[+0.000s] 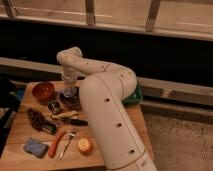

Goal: Wipe purple bowl with towel

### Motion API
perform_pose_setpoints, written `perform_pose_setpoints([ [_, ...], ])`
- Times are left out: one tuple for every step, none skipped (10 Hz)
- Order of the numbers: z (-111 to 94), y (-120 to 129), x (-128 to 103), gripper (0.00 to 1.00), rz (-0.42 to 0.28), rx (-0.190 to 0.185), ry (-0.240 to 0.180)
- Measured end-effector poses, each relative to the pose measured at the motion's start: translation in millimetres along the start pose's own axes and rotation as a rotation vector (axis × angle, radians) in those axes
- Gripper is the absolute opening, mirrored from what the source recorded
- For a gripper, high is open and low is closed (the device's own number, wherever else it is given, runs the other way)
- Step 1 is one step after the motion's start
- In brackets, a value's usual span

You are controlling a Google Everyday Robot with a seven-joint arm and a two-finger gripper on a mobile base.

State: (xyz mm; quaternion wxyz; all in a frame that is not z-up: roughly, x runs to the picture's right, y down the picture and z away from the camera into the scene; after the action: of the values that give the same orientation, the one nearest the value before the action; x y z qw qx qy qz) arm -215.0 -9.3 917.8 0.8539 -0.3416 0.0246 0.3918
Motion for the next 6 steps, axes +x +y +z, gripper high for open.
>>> perform_pose_setpoints([
  [-1, 9, 9, 0.00, 0.000, -0.019, 0.005],
  [-3, 12, 18, 0.00, 0.005, -0.028, 0.012],
  [-8, 10, 36, 0.00, 0.019, -0.032, 0.030],
  [-11, 7, 52, 0.00, 0.040, -0.031, 0.046],
  [-13, 1, 63, 0.00, 0.065, -0.026, 0.060],
  [-13, -6, 72, 0.00, 0.093, -0.017, 0.071],
])
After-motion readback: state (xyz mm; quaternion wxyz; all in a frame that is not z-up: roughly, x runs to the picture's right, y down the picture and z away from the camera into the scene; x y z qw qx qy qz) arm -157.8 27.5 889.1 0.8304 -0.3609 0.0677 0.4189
